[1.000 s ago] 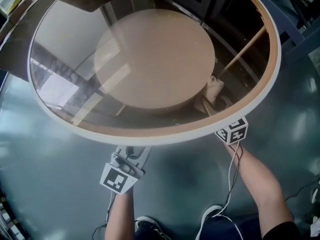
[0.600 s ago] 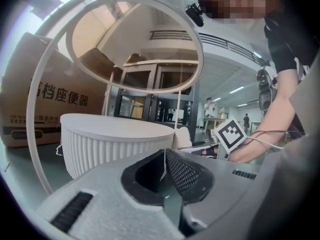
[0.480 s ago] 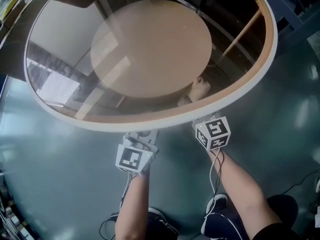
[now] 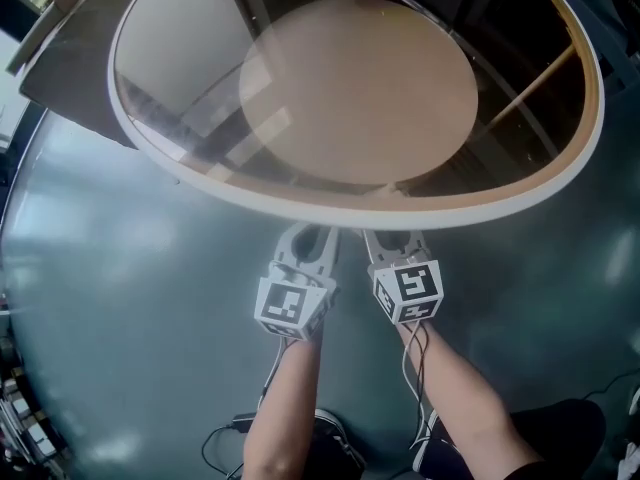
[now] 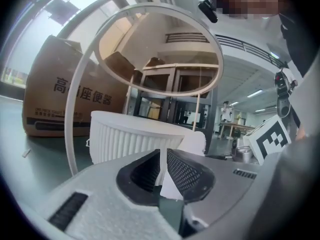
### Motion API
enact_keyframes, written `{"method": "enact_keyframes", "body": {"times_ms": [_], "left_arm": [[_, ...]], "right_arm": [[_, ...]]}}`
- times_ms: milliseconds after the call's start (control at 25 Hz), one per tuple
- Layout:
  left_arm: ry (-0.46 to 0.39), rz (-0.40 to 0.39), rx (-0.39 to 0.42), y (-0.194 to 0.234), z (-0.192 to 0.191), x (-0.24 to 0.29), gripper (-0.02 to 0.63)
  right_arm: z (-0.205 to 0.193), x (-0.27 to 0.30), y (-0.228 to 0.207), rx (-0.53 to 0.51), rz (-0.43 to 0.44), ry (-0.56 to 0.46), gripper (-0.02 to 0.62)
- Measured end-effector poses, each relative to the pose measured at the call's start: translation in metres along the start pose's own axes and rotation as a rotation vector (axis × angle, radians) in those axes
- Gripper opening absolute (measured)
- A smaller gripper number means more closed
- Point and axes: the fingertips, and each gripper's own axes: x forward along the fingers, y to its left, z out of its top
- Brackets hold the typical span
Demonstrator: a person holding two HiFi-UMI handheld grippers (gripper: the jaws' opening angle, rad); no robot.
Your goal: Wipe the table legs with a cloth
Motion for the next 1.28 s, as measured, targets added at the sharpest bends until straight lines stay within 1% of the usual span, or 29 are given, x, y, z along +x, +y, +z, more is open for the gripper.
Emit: {"method": "enact_keyframes", "body": {"times_ms": [80,160,240,360,440,520,600,720,840,920,1040,1120,1280], "left_arm": [[0.013,0.026,-0.002,0.015,-0.003,-0.005,0.027],[0.025,0.069,0.000,0.030,-0.007,-0.011,0.029],[0.008,0.145,-0.003,0.047,-0.007,-0.022,0.028],[-0.055,0.264,-0.047,0.077,0.007,-0.050,0.008],[-0.082,0.300,-0.062,0.092,0.013,-0.067,0.008],[-0.087,0.307,-0.067,0.098,0.014,-0.076,0.006],[-0.086,0.295,-0.068,0.096,0.013,-0.076,0.005],[-0.086,0.270,-0.064,0.087,0.010,-0.061,0.005],[-0.082,0.229,-0.056,0.066,0.010,-0.036,0.005],[-0.081,0.215,-0.058,0.049,0.014,-0.019,0.005],[-0.078,0.182,-0.021,0.032,0.013,0.003,0.005],[-0.076,0.169,-0.014,0.022,0.015,0.015,0.005],[-0.061,0.153,-0.006,0.001,0.014,0.034,0.005]], "right_arm": [[-0.001,0.012,0.024,-0.040,0.034,0.009,0.081],[0.002,0.026,0.046,-0.072,0.071,0.010,0.081],[0.012,0.040,0.068,-0.083,0.108,-0.005,0.081],[0.027,0.061,0.108,-0.110,0.181,-0.008,0.081],[0.031,0.073,0.126,-0.112,0.223,-0.006,0.081],[0.029,0.079,0.129,-0.096,0.233,0.000,0.081],[0.026,0.077,0.114,-0.077,0.200,0.014,0.081],[0.024,0.063,0.081,-0.066,0.153,0.017,0.081],[0.025,0.045,0.060,-0.090,0.150,0.008,0.081],[0.024,0.034,0.047,-0.124,0.159,0.000,0.081],[0.023,0.018,0.020,-0.169,0.153,-0.018,0.081],[0.022,0.007,-0.002,-0.161,0.138,-0.030,0.081],[0.016,-0.014,-0.053,-0.105,0.090,-0.040,0.081]]}}
